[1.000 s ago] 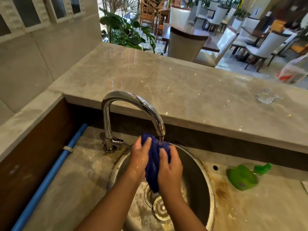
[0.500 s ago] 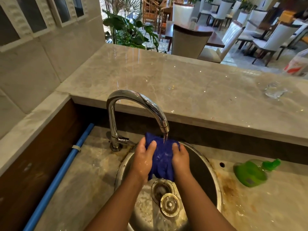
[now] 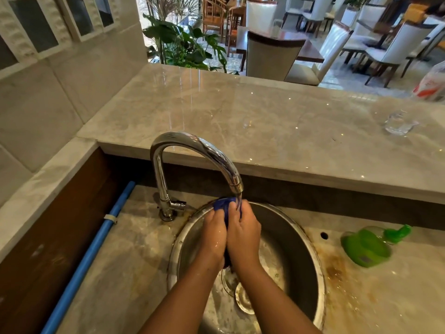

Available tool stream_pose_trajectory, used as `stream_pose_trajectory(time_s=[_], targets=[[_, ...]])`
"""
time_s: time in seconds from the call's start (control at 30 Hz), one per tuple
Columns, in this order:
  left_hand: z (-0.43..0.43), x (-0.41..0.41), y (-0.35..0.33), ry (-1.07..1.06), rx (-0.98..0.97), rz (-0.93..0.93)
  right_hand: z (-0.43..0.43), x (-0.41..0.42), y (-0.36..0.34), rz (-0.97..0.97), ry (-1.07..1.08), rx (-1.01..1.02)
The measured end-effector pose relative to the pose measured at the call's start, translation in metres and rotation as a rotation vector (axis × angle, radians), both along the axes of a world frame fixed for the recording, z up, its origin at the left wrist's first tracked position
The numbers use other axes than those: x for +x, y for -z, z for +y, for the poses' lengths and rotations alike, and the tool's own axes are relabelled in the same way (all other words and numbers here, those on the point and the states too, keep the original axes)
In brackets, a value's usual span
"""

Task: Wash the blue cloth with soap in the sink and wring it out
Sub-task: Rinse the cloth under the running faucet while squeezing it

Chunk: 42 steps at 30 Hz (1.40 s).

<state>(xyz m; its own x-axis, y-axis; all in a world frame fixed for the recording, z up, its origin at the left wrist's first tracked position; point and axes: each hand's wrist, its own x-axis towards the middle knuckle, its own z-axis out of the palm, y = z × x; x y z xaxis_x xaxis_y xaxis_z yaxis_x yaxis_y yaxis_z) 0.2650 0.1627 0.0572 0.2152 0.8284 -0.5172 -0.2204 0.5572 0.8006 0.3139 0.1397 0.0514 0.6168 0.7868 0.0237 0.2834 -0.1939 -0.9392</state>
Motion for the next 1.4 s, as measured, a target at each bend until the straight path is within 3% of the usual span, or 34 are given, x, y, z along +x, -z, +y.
stream_pose_trajectory(time_s=[0.1,0.23,0.43,0.57,0.73,0.87,0.97,1.1,1.17,1.3,1.4], targets=[[-0.005,0.001,0.0,-0.013,-0.037,-0.076,0.008,0.017,-0.001,0.082,0.069,-0.043],[0.013,0.004,0.005,-0.049,0.065,0.112,-0.006,-0.001,-0.005,0.008,0.041,0.037],[-0.001,0.006,-0.005,0.087,0.091,-0.024,0.013,0.029,-0.009,0.145,0.164,-0.022],[0.024,0.006,-0.003,-0.003,0.173,0.144,-0.007,-0.001,-0.019,0.121,0.018,0.08],[0.003,0.007,0.002,0.085,0.152,0.062,0.008,0.026,-0.008,0.088,0.058,0.024],[0.022,0.005,0.0,0.039,0.251,0.223,-0.005,0.006,-0.009,0.123,0.023,0.091],[0.022,0.007,-0.001,0.008,0.218,0.178,-0.002,0.003,-0.01,0.089,-0.002,0.104],[-0.006,0.005,-0.002,0.193,0.317,0.158,0.01,0.032,-0.005,0.139,0.085,0.038],[0.0,0.004,-0.005,0.173,0.356,0.166,-0.001,0.025,-0.007,0.178,0.1,0.068],[0.019,0.006,-0.005,-0.038,0.236,0.224,-0.014,-0.004,-0.016,0.094,-0.014,0.132],[-0.001,0.007,0.0,-0.008,0.166,0.114,0.002,0.016,-0.006,0.036,0.0,0.043]])
